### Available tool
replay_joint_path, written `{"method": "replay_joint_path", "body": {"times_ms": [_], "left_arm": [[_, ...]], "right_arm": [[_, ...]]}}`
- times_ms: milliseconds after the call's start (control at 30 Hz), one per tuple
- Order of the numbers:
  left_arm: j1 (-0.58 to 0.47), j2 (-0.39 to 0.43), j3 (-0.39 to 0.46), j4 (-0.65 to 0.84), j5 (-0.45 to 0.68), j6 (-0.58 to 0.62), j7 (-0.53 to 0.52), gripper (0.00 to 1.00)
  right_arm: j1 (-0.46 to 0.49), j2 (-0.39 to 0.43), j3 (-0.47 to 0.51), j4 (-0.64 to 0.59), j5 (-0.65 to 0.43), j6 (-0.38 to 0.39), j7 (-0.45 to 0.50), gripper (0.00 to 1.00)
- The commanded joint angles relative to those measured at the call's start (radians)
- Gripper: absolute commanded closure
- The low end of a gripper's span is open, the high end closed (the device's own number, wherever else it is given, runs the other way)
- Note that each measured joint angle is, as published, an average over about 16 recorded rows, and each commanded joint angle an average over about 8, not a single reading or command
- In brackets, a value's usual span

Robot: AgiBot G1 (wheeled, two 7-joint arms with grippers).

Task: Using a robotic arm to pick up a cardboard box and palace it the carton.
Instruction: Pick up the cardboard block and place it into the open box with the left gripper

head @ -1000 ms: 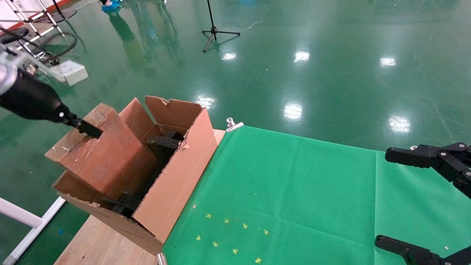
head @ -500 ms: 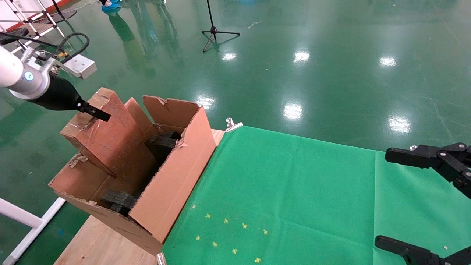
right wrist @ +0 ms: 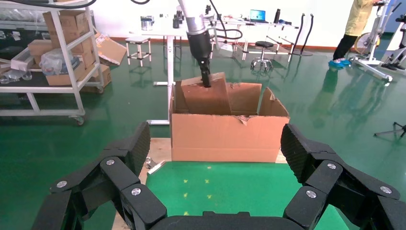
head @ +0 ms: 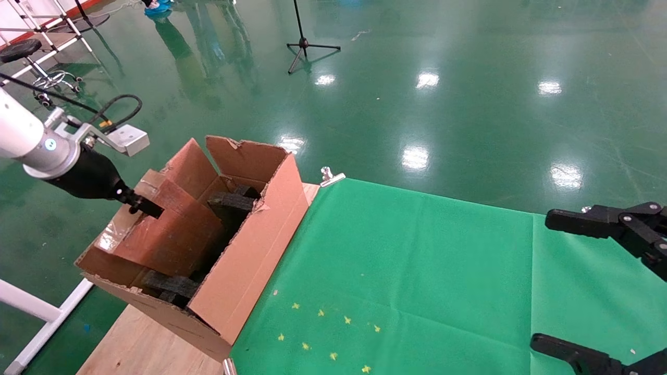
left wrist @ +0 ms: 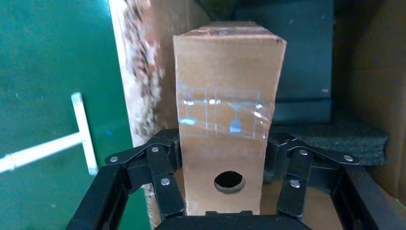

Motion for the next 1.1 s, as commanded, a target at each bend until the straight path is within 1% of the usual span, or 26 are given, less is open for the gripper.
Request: {"method": "replay_joint_path", "body": {"times_ms": [33, 433, 1100], "left_arm": [[0.01, 0.001, 0.001, 0.01, 0.001, 0.007, 0.001, 1.0], [0.063, 0.018, 0.013, 0.036, 0.018, -0.106, -0.025, 1.0], [0.16, 0.048, -0.004, 0.044, -0.005, -0.157, -0.058, 1.0]], "right_arm": [[0.0, 0.0, 0.0, 0.0, 0.0, 0.0, 0.0, 0.0], [0.0, 0.0, -0.001, 0.0, 0.001, 0.0, 0.0, 0.0], [0.0, 0.001, -0.002, 0.0, 0.001, 0.001, -0.001, 0.0]]}}
